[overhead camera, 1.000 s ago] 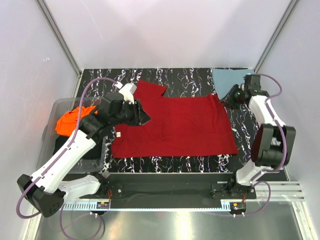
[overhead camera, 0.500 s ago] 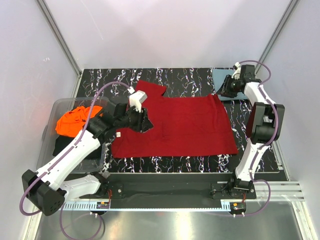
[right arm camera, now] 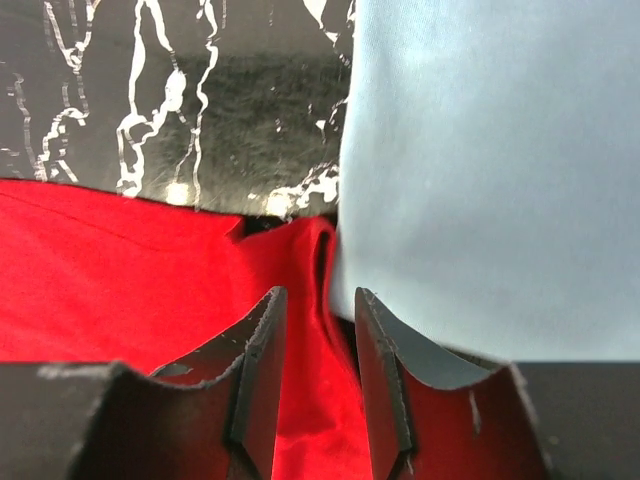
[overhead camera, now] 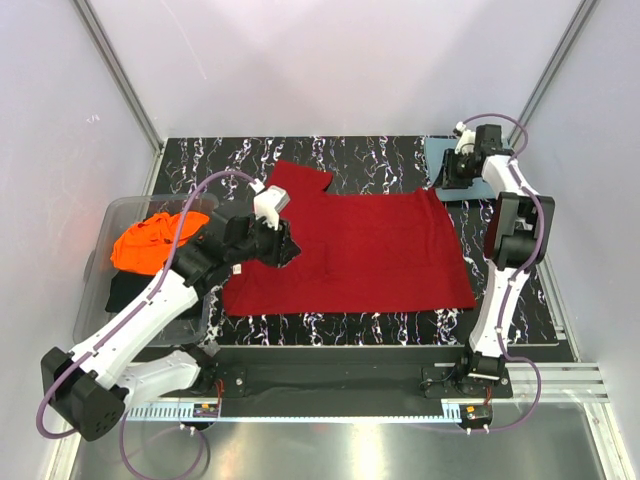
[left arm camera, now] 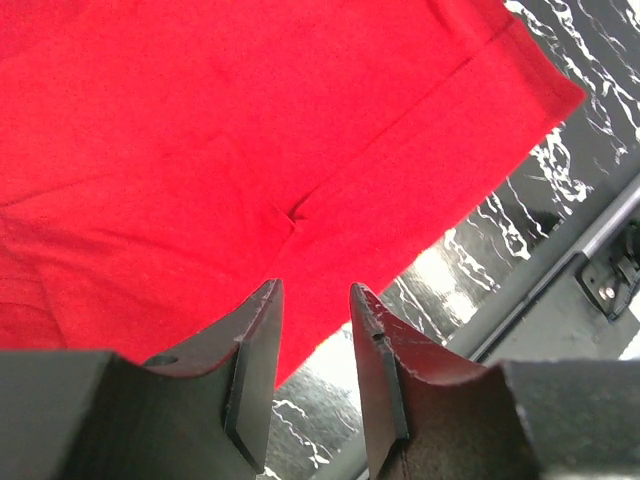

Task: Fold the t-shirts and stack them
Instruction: Fold the tshirt

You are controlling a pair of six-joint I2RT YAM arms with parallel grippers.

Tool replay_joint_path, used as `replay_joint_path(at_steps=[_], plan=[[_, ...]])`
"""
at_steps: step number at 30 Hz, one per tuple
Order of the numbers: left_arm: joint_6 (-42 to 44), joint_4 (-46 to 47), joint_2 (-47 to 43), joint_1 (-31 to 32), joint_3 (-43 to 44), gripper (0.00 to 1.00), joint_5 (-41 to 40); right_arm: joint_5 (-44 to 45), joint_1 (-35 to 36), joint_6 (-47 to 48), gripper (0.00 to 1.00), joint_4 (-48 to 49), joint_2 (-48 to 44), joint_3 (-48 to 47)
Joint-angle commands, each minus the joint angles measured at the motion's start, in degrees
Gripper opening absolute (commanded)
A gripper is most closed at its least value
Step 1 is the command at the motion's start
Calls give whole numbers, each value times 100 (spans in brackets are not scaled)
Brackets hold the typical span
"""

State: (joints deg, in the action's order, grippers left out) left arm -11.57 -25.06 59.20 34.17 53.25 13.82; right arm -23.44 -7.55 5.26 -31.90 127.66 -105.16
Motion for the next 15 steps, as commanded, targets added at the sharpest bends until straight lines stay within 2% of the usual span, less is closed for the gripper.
replay_joint_path(at_steps=[1, 15], plan=[[94, 449, -14, -86, 71, 38, -275, -90, 96, 335, 40, -123, 242, -469], [-170, 555, 346, -605, 115, 37, 182, 533, 324, 599, 38, -501, 848, -1208]])
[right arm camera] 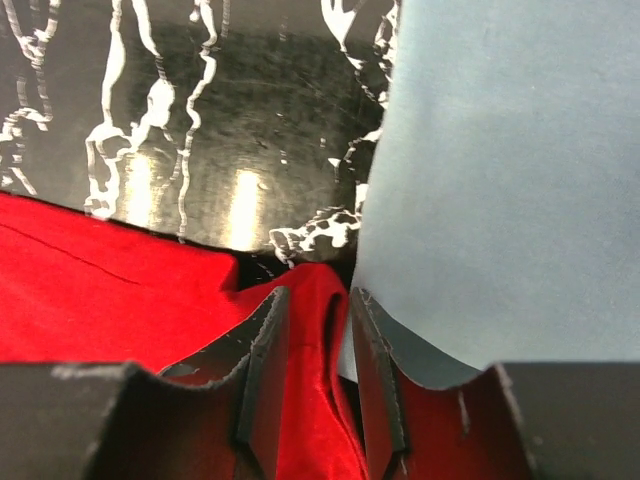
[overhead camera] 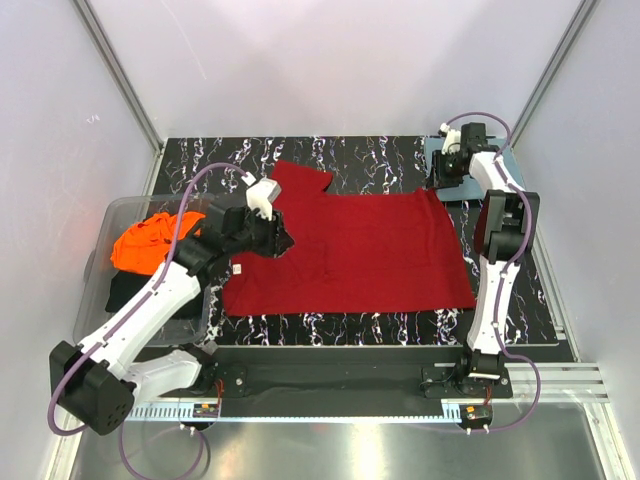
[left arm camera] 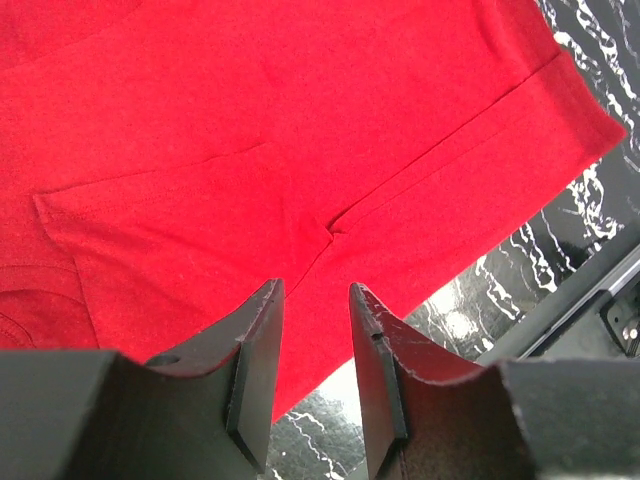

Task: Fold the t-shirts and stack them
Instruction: Fold the tshirt

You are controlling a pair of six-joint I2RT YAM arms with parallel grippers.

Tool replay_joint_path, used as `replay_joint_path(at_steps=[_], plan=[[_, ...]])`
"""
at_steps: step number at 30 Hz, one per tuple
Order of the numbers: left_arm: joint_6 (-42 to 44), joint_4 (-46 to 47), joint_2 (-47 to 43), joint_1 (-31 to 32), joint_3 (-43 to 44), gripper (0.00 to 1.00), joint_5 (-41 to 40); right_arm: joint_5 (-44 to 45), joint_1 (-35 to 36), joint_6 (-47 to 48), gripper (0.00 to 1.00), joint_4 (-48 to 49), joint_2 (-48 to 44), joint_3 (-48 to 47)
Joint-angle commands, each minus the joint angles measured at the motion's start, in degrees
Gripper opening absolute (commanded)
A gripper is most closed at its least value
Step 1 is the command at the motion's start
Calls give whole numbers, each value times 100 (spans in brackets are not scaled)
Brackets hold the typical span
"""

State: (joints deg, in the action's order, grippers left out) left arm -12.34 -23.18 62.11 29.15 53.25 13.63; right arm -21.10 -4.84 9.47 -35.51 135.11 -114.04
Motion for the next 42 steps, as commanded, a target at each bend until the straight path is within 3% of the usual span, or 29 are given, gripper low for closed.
replay_joint_path(at_steps=[1, 6, 14, 21, 30, 42], plan=[[-128, 393, 65, -128, 98, 37, 280, 387, 71, 186, 38, -167, 121, -338], [-181, 463, 100, -216, 89, 37, 448, 598, 150, 283, 36, -229, 226, -470], [-260, 499, 170, -339, 71, 36, 571, 739, 194, 222, 10, -237, 227, -602], [-445, 569, 249, -568, 62, 36, 729, 906, 300, -16, 0, -167, -125, -549], [-523, 228, 381, -848, 185, 38, 168, 967, 300, -192, 0, 35, -573, -163], [-700, -547, 2419, -1640, 2441, 40, -501, 1556, 300, -148, 0, 606, -1364, 892]])
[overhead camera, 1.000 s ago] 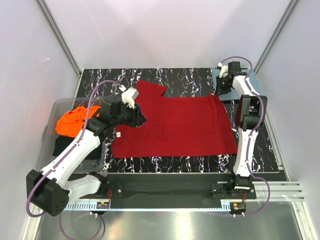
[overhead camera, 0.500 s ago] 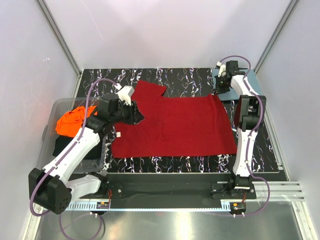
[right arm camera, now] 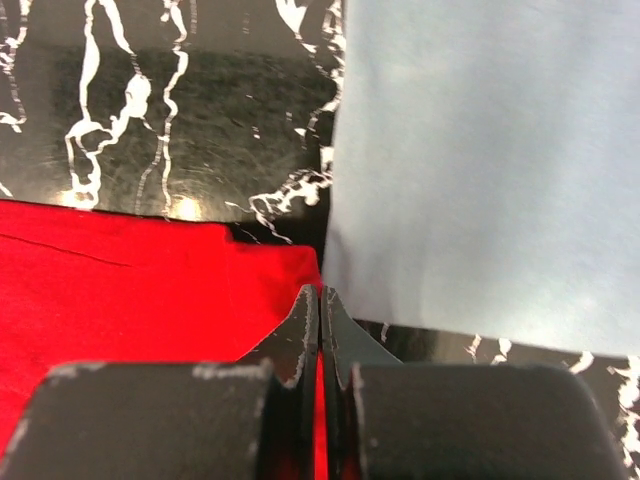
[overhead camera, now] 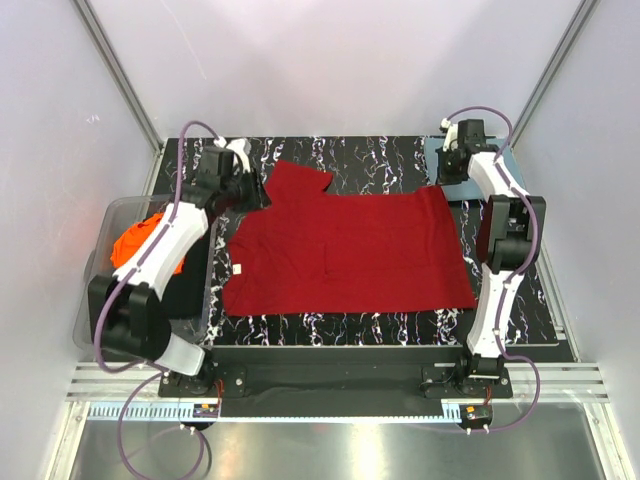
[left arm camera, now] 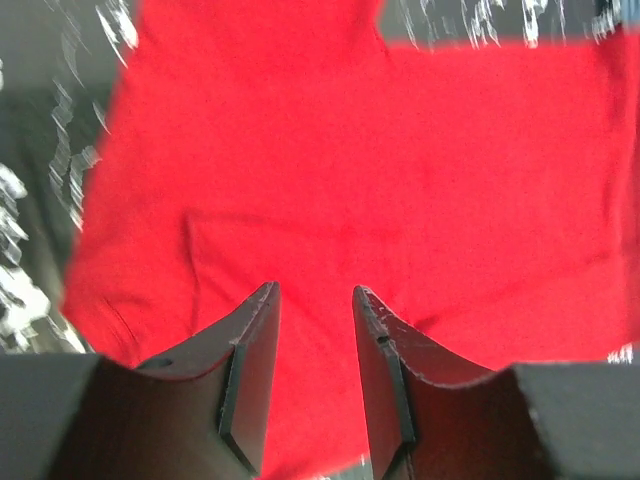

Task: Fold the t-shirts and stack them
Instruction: Fold the tshirt

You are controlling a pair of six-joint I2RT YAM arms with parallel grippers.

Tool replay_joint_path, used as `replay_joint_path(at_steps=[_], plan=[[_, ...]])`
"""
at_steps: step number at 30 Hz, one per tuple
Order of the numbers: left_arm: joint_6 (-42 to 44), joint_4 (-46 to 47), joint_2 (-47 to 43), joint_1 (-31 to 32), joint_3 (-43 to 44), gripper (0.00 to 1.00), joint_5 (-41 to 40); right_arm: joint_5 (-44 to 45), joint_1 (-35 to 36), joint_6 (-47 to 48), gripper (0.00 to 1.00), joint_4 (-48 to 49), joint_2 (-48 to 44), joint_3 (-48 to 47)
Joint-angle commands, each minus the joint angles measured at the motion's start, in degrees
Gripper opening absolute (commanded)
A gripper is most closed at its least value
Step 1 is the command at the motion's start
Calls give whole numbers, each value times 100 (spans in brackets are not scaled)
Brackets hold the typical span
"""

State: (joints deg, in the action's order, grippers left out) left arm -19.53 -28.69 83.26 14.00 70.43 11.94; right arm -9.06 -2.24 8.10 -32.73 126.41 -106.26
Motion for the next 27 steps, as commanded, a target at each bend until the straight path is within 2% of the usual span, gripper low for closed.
replay_joint_path(at_steps=[1, 5, 8, 12, 18, 21, 27], plan=[[115, 3, 618, -152, 883, 40, -394, 370, 39, -71, 0, 381, -608, 262], [467, 56, 1358, -266, 1577, 41, -659, 255, 39, -291, 0, 1233, -1048, 1202], [651, 65, 1946, -336, 2227, 41, -579, 396, 39, -326, 0, 1436, -1189, 1353], [845, 39, 2580, -407, 3035, 41, -597, 54, 39, -396, 0, 1611, -1320, 1458], [924, 100, 3494, -547, 3704, 43, -175, -87, 39, -616, 0, 1875, -1628, 1959], [1083, 118, 4064, -574, 4013, 44, -219, -96, 39, -730, 0, 1867, -1664, 1995], [1109, 74, 4584, -670, 4382, 46, -210, -263, 31, -713, 0, 1841, -1576, 1942]])
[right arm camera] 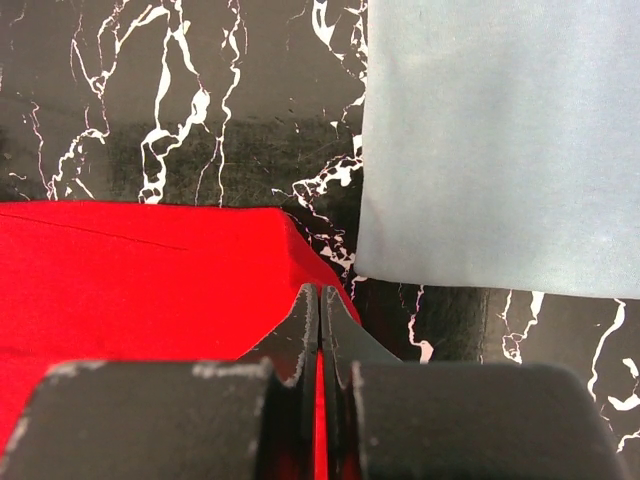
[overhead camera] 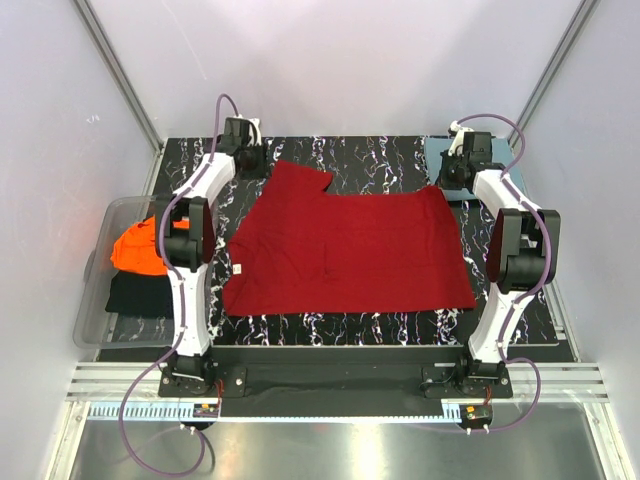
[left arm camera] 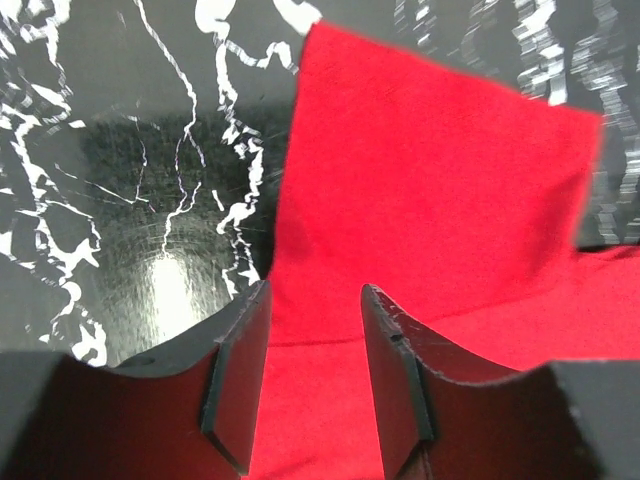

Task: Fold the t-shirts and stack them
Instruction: Fold the tshirt

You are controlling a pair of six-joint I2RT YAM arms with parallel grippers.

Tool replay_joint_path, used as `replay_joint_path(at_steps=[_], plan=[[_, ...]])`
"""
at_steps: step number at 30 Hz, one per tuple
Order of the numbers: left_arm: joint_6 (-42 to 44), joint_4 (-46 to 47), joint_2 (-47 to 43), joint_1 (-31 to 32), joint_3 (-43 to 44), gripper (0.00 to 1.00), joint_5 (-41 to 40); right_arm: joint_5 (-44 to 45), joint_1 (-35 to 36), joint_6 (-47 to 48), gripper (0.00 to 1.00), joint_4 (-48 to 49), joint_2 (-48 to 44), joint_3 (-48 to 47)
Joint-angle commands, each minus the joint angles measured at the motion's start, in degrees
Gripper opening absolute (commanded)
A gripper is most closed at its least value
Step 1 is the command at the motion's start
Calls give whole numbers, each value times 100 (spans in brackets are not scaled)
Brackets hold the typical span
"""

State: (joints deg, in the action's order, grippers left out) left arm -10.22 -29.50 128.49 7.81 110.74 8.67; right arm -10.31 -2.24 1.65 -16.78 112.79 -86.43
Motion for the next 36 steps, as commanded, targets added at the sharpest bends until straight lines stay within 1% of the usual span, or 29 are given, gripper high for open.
replay_joint_path(at_steps=[1, 4, 6, 7, 10, 13, 17, 21, 27, 33, 36], plan=[[256, 146, 150, -52, 369, 48, -4, -121, 31, -51, 0, 254, -196, -49], [345, 76, 370, -61, 484, 50, -172, -103, 31, -16, 0, 254, -231, -40], [415, 76, 571, -61, 624, 49, 3, -121, 31, 11, 0, 236, -266, -40], [407, -3, 651, -61, 729, 49, 265, -138, 31, 19, 0, 245, -301, -23], [372, -108, 879, -61, 1037, 48, 530, -244, 31, 37, 0, 254, -389, 56], [266, -372, 1108, -96, 1380, 48, 470, -262, 31, 37, 0, 254, -398, 65], [-120, -434, 1100, -192, 1188, 47, 487, -235, 31, 37, 0, 254, -407, 48], [-217, -487, 1012, -219, 976, 48, 487, -279, 31, 20, 0, 245, -407, 30], [-279, -575, 1047, -219, 967, 49, 610, -288, 31, 37, 0, 236, -381, 39], [-367, -619, 1187, -236, 993, 48, 1040, -104, 31, 98, 0, 192, -372, 118], [-376, -619, 1275, -254, 1099, 45, 1207, 37, 31, 151, 0, 201, -355, 153]])
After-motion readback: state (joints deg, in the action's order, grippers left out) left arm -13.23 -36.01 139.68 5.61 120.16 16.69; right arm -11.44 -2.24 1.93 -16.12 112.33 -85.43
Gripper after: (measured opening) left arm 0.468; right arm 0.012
